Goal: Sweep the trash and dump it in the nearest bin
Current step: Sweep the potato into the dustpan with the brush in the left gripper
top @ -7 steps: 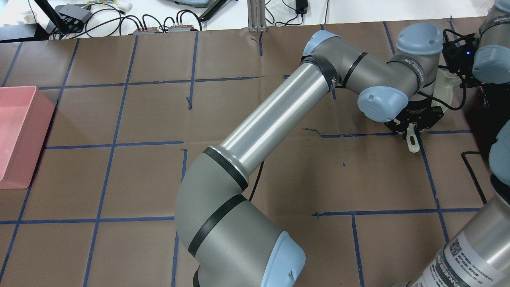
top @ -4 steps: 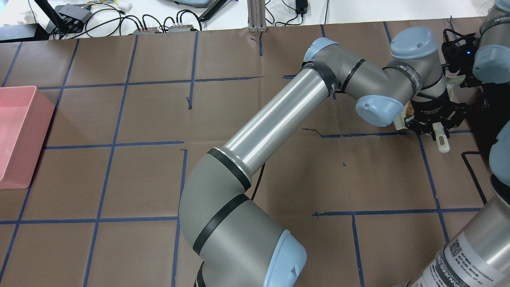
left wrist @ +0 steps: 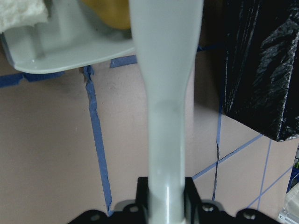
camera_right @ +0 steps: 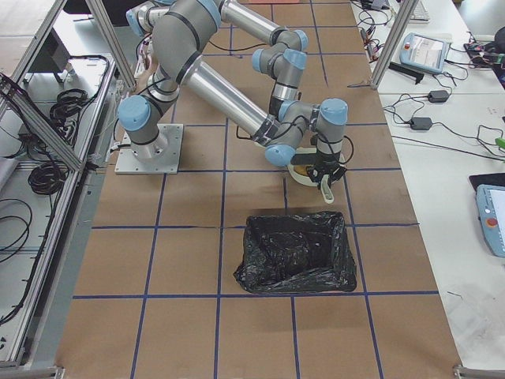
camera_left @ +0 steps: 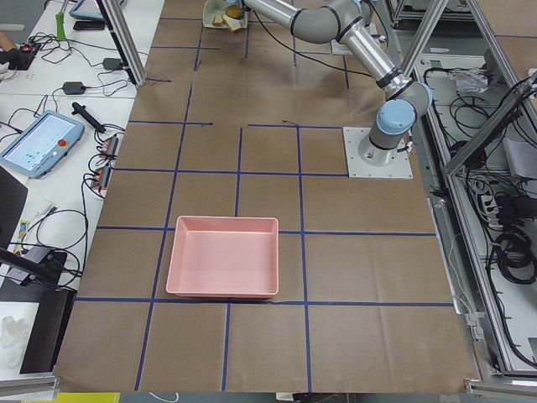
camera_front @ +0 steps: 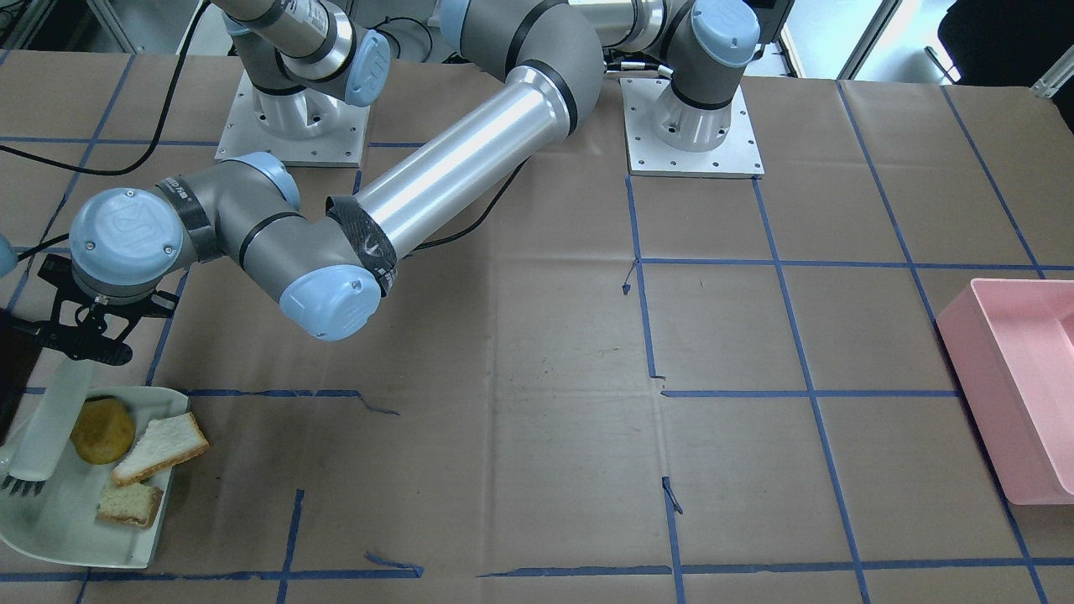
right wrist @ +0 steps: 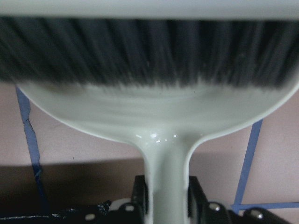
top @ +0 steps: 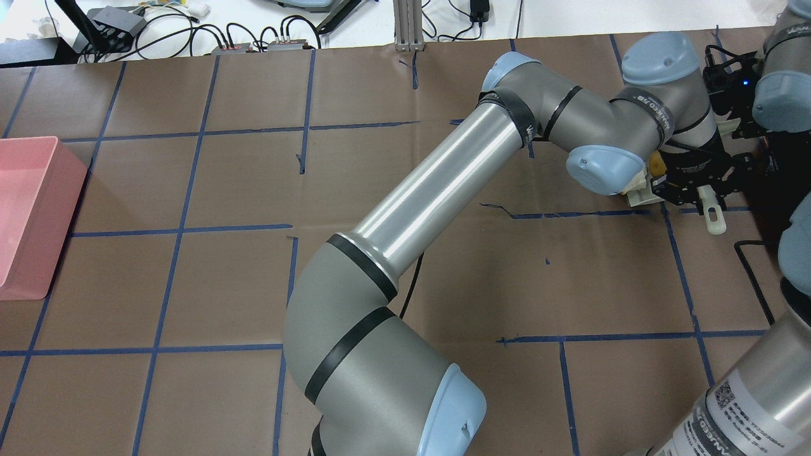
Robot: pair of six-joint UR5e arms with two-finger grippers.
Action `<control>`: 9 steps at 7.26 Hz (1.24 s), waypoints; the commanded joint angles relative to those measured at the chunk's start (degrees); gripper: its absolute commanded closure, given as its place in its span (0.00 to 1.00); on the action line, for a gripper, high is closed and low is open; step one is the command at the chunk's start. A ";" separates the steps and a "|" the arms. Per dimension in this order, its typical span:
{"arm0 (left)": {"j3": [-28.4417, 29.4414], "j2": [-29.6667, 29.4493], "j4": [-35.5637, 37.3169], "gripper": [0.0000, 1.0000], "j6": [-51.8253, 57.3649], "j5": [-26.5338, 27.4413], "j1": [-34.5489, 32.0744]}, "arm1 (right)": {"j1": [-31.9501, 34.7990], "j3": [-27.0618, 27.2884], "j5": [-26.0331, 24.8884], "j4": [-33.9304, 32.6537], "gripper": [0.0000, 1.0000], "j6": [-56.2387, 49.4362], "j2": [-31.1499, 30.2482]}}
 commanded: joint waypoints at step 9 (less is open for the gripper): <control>2.08 0.32 -26.41 0.97 -14.94 20.98 -0.23 | -0.09 0.09 2.41 0.35 1.00 -0.01 0.61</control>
